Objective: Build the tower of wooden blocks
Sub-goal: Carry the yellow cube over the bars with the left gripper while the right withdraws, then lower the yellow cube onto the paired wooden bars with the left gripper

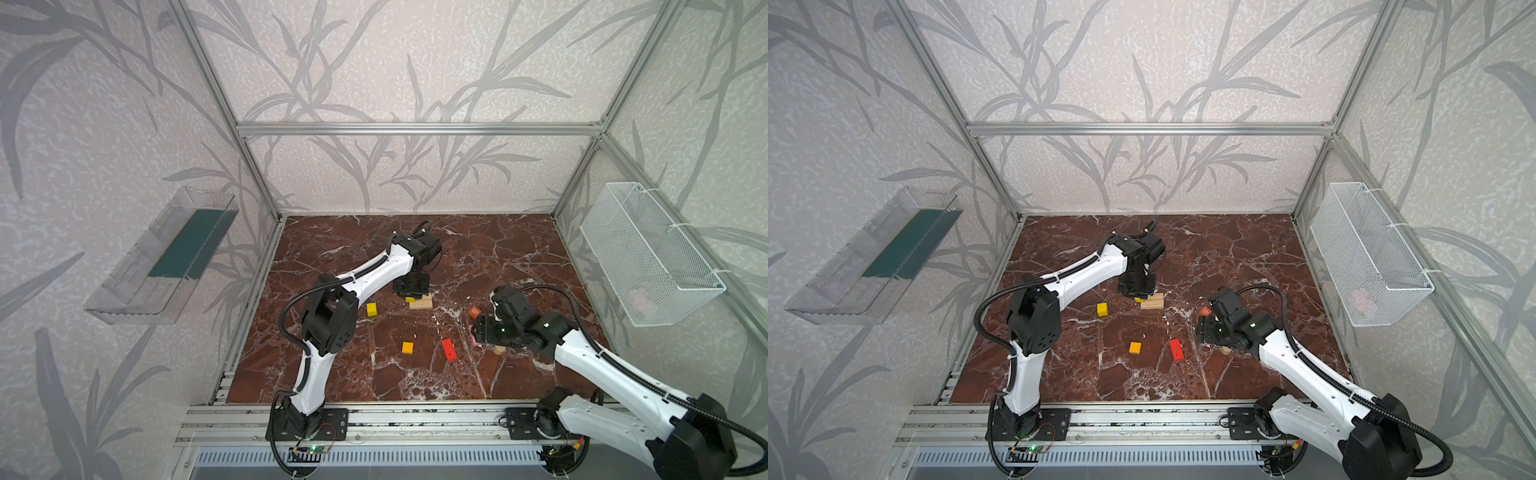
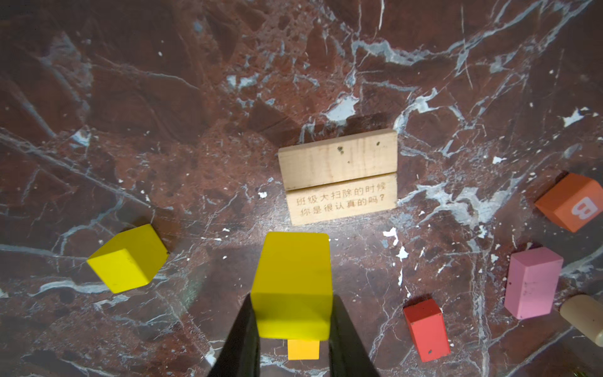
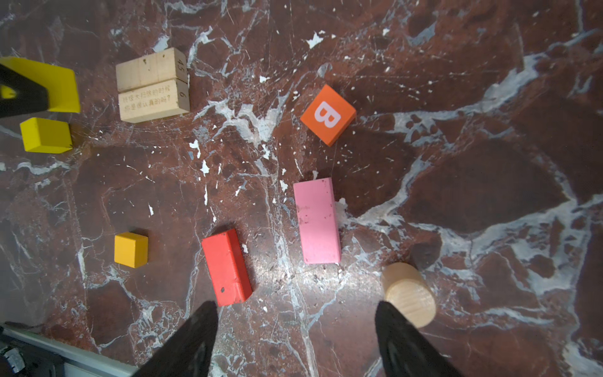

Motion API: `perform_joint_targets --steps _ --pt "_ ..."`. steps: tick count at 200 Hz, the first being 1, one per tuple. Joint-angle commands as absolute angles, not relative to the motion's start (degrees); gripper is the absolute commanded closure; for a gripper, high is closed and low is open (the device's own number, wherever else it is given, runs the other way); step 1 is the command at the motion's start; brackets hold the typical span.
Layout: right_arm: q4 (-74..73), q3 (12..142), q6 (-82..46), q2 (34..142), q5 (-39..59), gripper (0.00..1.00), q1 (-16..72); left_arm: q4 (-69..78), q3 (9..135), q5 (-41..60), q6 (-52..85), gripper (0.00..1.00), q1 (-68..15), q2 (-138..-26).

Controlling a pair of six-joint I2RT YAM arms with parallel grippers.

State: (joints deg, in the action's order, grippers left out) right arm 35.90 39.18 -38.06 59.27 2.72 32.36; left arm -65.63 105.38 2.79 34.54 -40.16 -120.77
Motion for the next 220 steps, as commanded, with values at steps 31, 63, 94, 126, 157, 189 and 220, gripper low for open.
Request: perform_joint_targets --steps 31,63,94,126,157,189,220 --pt "30.8 36.6 -37.2 59.9 8.8 0.24 31.3 -69.6 109.6 1.5 40.2 0.99 -40.6 -124.4" --pt "30.2 35.7 -37.0 59.5 9.3 0.25 31.0 -69.4 111.4 1.9 41.2 1.0 -40.8 -126.3" --pt "30.5 35.4 -37.0 58.9 9.5 0.25 30.6 -69.3 112.4 1.8 41.5 1.0 -41.0 -127.4" --pt "30.6 34.8 -37.0 57.9 9.7 0.25 30.1 -69.1 112.8 2.1 41.0 1.0 -41.0 -128.4" --pt "30.4 33.7 -37.6 56.0 9.6 0.25 29.8 -69.1 113.3 1.9 40.7 1.0 -41.1 -129.0" --pt "30.9 33.0 -37.9 54.8 9.3 0.25 29.4 -69.2 113.8 1.8 40.7 1.0 -41.1 -129.6" --pt "31.0 32.9 -37.8 54.8 9.5 0.25 29.3 -69.4 114.8 2.0 40.4 1.0 -41.2 -130.5"
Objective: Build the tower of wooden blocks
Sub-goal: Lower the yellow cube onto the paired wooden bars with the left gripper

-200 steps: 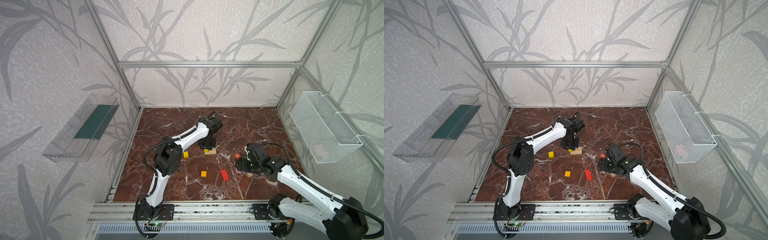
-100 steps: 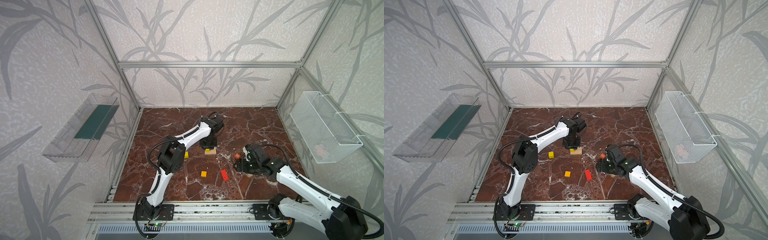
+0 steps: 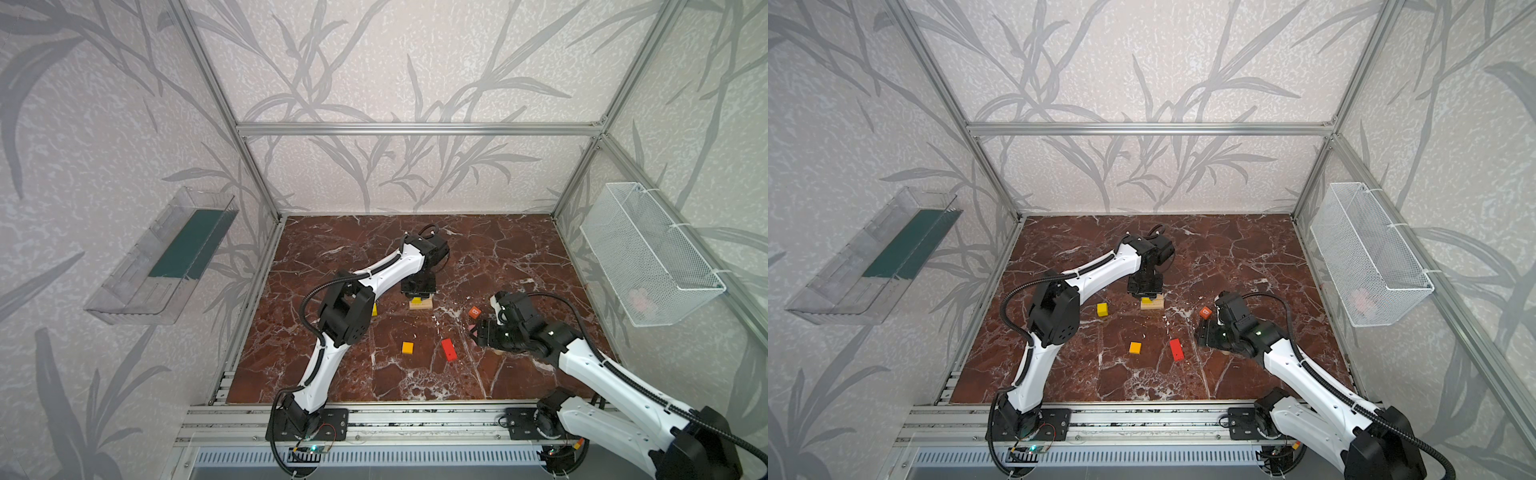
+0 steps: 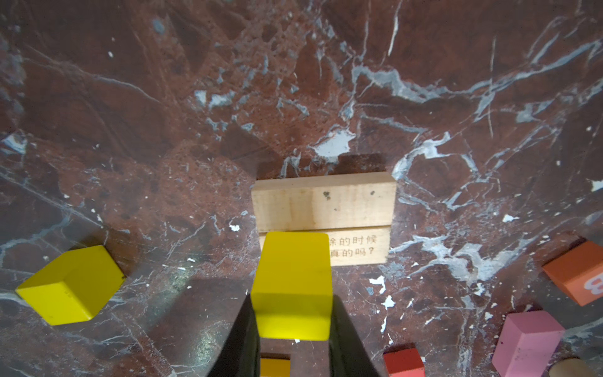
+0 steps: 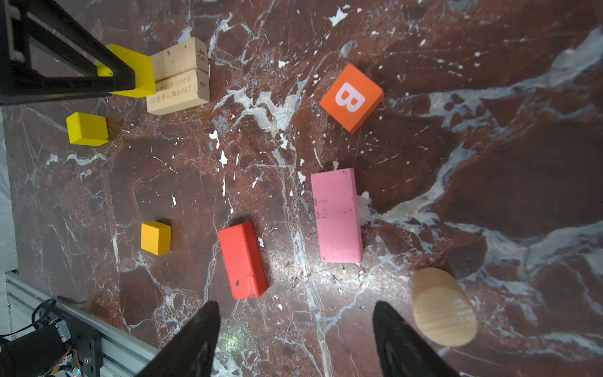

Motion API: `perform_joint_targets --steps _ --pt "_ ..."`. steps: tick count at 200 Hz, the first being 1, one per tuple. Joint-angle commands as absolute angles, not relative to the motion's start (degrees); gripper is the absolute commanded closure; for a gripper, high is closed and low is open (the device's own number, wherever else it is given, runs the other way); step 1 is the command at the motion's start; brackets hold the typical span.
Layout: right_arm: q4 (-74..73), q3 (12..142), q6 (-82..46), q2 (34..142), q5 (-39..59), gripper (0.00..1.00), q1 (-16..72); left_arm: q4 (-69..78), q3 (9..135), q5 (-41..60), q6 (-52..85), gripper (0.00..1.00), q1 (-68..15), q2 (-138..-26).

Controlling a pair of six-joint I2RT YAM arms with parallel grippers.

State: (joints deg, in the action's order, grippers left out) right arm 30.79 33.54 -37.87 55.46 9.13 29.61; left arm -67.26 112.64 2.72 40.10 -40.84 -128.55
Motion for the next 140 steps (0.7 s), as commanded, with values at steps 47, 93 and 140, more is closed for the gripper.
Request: perform_joint_targets --steps 47,93,140 --pt "30.9 33.0 -37.8 54.9 9.4 0.26 29.1 -70.5 115.5 0.7 40.2 1.0 -41.2 -131.2" --pt "31.0 32.8 -38.0 54.9 9.5 0.26 29.0 -70.6 115.8 0.7 40.3 0.98 -41.2 -131.7" --pt "31.1 32.8 -38.1 54.8 9.4 0.26 29.0 -70.8 116.0 0.6 40.3 0.93 -41.2 -131.9"
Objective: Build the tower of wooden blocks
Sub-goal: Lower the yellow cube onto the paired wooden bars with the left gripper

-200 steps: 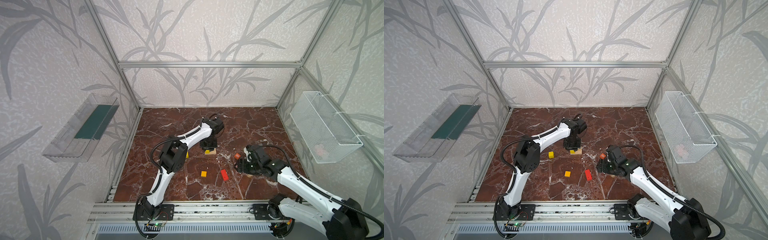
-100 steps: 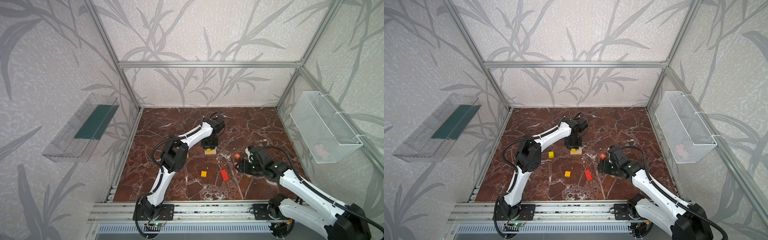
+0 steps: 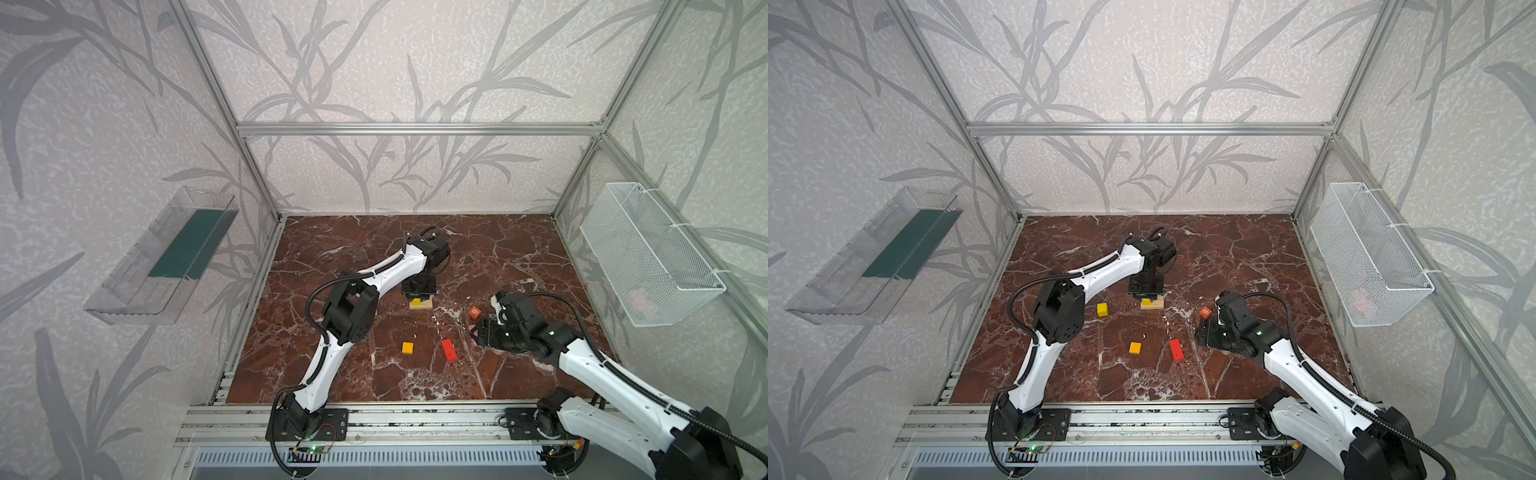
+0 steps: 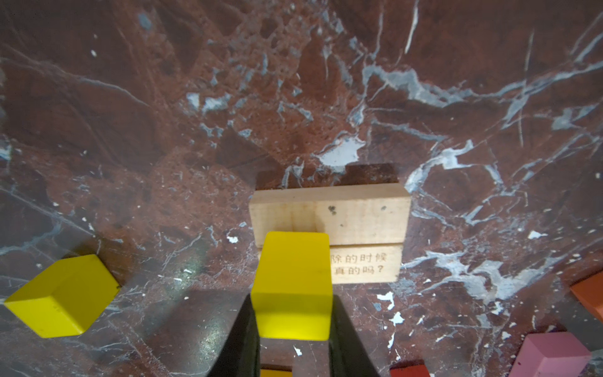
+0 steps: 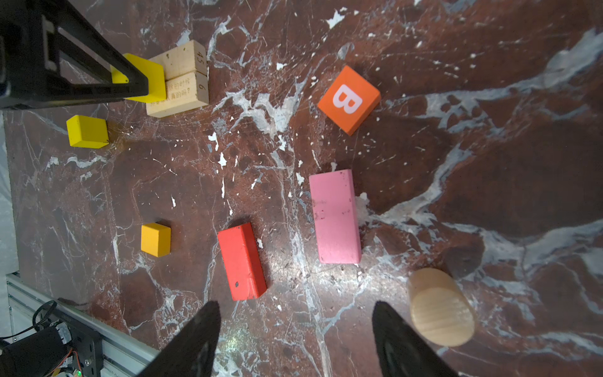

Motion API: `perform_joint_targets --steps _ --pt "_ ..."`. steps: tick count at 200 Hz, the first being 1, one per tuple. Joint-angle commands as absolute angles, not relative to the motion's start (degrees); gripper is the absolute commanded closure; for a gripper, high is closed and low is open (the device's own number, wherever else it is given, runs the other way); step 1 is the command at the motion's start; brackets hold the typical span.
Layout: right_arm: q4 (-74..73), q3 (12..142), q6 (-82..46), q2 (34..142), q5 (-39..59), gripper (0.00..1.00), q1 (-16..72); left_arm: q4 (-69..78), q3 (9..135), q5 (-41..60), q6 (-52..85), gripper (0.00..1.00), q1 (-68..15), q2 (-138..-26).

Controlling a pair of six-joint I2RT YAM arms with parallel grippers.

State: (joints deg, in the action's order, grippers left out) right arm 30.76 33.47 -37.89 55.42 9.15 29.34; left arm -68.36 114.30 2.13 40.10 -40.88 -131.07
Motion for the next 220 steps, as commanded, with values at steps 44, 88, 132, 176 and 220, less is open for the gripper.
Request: perform_joint_targets --steps 44,88,132,176,220 --pt "31.1 32.8 -38.1 54.7 9.4 0.26 29.0 -70.7 115.9 0.4 40.3 0.85 -41.2 -131.8" --pt "31.0 32.6 -38.2 54.8 9.3 0.26 29.0 -70.7 115.9 0.4 40.2 0.8 -41.2 -131.8" --pt "31.1 32.7 -38.3 54.8 9.4 0.26 29.0 -70.5 116.0 0.5 40.2 0.77 -41.2 -131.8" --pt "31.0 32.5 -38.3 54.7 9.4 0.26 29.0 -70.5 116.1 0.5 40.6 0.77 -41.2 -131.7" --pt "30.4 32.1 -38.6 54.7 9.7 0.26 28.9 -70.2 116.4 0.5 41.0 0.77 -41.2 -131.8"
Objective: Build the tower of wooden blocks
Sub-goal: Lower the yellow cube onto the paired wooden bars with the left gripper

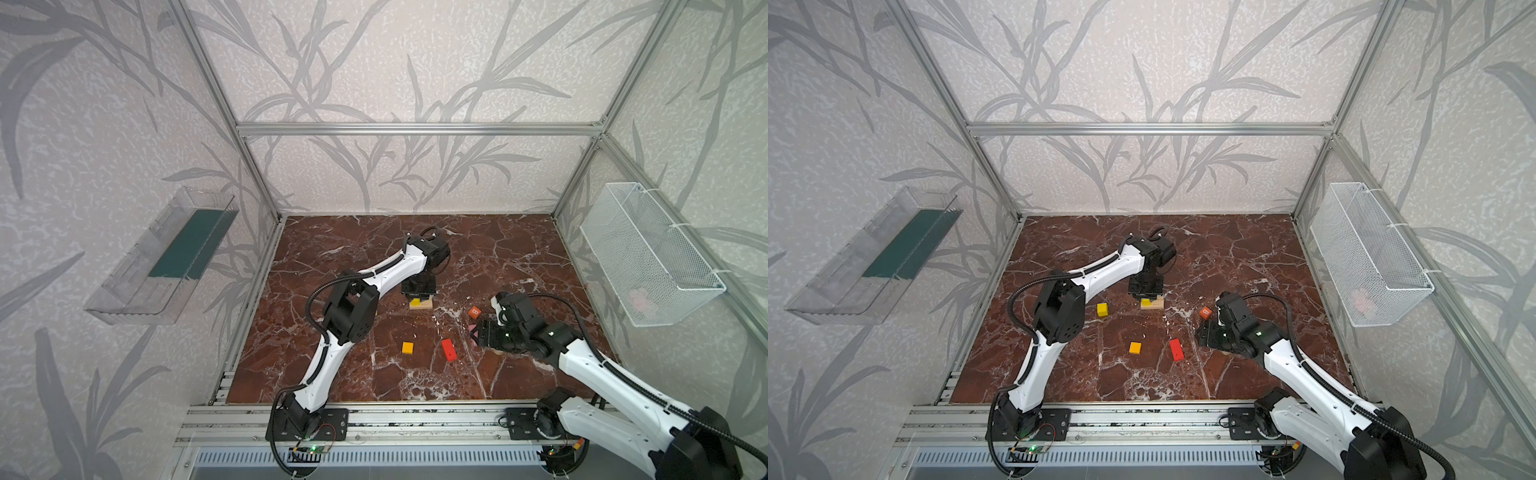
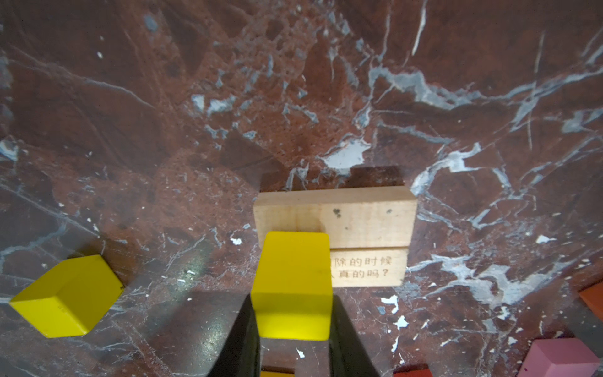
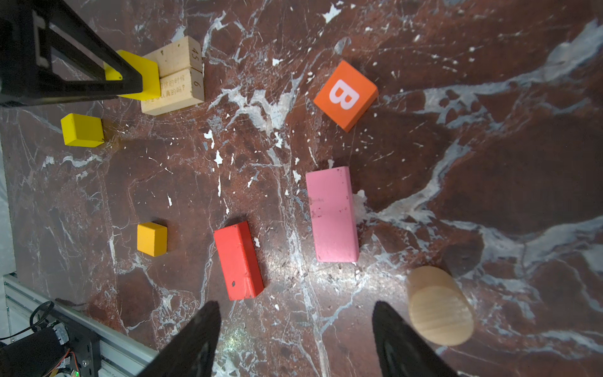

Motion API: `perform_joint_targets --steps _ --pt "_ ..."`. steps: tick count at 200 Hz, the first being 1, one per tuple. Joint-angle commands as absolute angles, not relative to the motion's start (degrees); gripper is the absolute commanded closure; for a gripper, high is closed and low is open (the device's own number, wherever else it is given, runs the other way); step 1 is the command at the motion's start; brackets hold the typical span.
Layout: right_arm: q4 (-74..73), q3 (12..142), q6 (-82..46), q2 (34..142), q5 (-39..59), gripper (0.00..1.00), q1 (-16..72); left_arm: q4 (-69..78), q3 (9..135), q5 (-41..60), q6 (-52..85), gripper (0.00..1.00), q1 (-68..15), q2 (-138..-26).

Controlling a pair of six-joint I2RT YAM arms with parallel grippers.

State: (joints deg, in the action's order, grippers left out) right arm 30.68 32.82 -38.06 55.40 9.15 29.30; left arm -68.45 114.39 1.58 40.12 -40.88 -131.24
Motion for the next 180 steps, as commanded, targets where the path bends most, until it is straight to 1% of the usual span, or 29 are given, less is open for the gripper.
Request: perform_joint_targets --steps 1,124,138,180 --pt "30.4 32.1 -38.6 54.7 9.7 0.26 29.0 -70.3 116.5 0.5 41.1 0.77 -41.2 -131.7" --pt "30.1 31.8 -38.5 54.9 9.8 0.26 28.9 -71.0 117.5 0.4 41.1 0.76 -41.2 -132.8" --pt "30.1 31.7 -38.5 54.9 9.8 0.26 28.9 -71.1 117.5 0.2 41.1 0.71 -41.2 -132.8" --pt "30.1 31.6 -38.7 54.7 9.8 0.26 28.9 -71.2 117.5 0.1 41.3 0.63 -41.2 -132.9"
